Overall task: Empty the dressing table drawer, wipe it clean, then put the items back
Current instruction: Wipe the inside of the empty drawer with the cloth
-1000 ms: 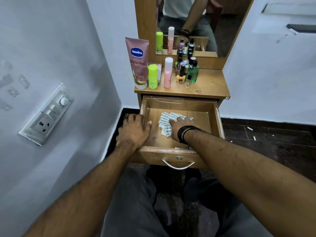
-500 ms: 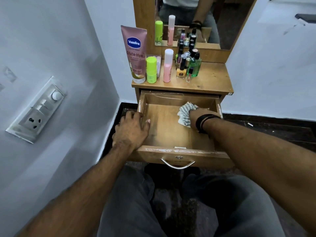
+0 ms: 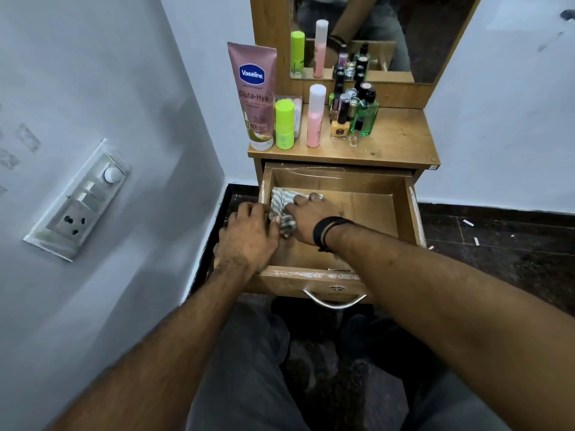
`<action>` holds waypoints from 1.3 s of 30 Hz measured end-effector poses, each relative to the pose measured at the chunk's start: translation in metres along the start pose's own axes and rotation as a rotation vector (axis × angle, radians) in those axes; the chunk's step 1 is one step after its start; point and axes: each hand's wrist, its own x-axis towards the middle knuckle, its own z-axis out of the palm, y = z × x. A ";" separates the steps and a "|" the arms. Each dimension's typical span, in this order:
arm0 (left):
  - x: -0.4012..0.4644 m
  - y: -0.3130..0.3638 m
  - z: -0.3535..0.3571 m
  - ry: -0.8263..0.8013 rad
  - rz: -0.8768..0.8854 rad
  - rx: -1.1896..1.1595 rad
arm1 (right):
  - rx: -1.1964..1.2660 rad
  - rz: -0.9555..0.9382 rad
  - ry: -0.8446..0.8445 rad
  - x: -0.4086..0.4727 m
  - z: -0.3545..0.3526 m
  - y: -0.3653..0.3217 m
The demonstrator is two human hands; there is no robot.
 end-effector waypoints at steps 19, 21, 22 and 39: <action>-0.001 -0.002 -0.002 -0.001 0.001 -0.071 | 0.056 0.265 -0.018 -0.004 0.005 0.013; -0.003 0.000 -0.004 -0.008 -0.007 -0.078 | 0.064 0.151 -0.019 -0.012 0.005 -0.008; -0.003 0.000 -0.004 -0.010 -0.008 -0.080 | 0.085 0.077 -0.036 -0.014 0.006 -0.015; -0.007 0.002 -0.007 0.027 -0.028 -0.138 | -0.295 -0.057 -0.763 -0.062 -0.018 0.044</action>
